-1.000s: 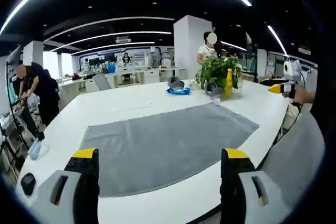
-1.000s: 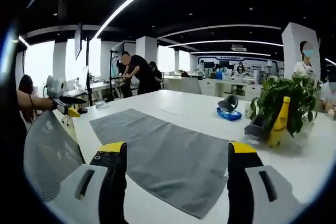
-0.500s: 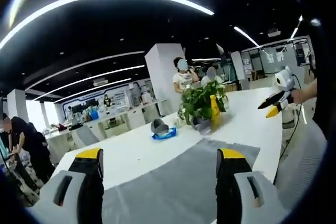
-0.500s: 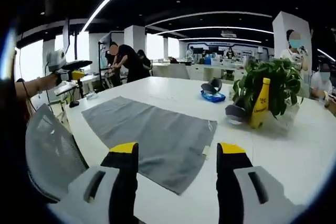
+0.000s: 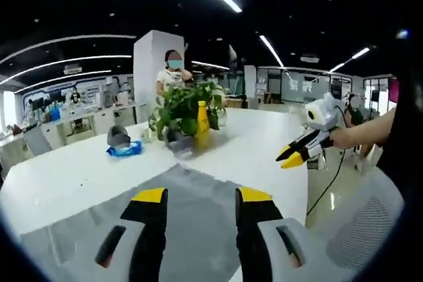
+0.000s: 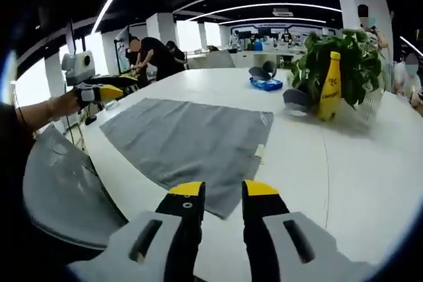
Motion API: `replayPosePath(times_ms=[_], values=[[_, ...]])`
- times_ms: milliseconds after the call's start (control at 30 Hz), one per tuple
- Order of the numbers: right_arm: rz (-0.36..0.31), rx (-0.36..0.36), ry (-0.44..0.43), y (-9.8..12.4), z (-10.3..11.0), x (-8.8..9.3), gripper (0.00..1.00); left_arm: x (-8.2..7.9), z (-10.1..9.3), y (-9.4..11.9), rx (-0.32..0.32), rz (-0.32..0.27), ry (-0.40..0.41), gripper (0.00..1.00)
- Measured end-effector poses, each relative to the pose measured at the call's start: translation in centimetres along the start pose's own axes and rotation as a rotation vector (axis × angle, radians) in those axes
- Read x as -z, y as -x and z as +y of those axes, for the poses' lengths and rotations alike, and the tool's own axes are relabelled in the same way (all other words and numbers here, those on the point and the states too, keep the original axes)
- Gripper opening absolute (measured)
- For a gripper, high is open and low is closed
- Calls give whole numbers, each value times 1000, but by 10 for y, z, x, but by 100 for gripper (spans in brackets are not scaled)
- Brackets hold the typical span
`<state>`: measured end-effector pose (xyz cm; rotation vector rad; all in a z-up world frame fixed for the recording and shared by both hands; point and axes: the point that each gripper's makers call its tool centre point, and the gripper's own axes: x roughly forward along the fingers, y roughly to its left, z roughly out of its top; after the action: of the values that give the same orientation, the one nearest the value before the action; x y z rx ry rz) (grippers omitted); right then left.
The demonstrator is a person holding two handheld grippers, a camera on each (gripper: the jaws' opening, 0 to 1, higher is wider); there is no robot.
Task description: Fold the towel on the table until its edges align and the towel forms a compact rectangular stack.
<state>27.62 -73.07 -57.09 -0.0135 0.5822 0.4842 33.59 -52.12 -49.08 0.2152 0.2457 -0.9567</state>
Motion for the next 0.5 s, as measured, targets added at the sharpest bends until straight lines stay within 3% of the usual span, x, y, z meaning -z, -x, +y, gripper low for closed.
replayPosePath(times_ms=[67, 167, 233, 333, 433, 500], values=[[58, 14, -11, -7, -3, 12, 18, 10, -6, -11, -6, 22, -1, 40], [93, 16, 4, -18, -4, 21, 18, 25, -18, -22, 0, 33, 43, 35], [107, -7, -40, -23, 0, 25, 20, 35, -24, -26, -5, 39, 41, 32], [155, -20, -64, -31, 3, 36, 20, 48, -29, -27, -4, 56, 47, 30], [264, 1, -52, -37, -1, 61, 17, 63, -32, -26, 2, 76, 57, 30], [263, 3, -57, -41, -2, 63, 16, 70, -35, -25, 5, 91, 63, 30]])
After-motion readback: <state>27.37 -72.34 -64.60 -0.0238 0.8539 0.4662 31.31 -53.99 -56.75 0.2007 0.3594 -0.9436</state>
